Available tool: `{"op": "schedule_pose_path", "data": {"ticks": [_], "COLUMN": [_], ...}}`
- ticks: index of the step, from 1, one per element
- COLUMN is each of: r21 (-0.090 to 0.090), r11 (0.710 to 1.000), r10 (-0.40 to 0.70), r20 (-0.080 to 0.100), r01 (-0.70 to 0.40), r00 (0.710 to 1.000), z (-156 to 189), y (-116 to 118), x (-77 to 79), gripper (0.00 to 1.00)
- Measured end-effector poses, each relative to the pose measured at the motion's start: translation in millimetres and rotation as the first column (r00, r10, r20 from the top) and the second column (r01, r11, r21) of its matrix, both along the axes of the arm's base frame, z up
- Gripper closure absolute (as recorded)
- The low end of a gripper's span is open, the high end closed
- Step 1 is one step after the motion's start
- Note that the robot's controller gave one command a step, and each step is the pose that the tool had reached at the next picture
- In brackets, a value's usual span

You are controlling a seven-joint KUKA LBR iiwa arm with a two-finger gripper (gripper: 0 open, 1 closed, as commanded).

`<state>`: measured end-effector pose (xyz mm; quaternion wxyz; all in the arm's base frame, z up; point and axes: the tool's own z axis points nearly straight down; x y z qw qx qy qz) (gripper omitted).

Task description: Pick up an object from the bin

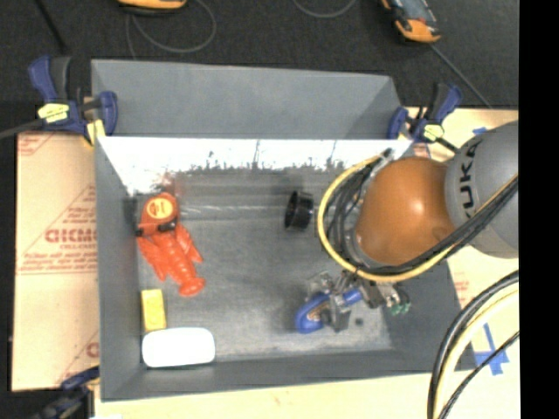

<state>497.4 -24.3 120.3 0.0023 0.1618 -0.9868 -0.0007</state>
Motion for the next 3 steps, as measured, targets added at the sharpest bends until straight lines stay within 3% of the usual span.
{"op": "schedule_pose_path", "data": {"ticks": [1,2,3], "r21": [-0.003,0.003,-0.001], "r11": [1.0,1.0,0.999], "r10": [-0.01,0.006,0.038], "r20": [0.025,-0.008,0.014], "r01": [0.01,-0.006,-0.038], "r00": [1.0,1.0,0.999], "z": [13.0,18.4,207.0], "y": [25.8,28.2,42.3], "x": [23.9,3.5,18.0], "gripper": [1.0,1.0,1.0]}}
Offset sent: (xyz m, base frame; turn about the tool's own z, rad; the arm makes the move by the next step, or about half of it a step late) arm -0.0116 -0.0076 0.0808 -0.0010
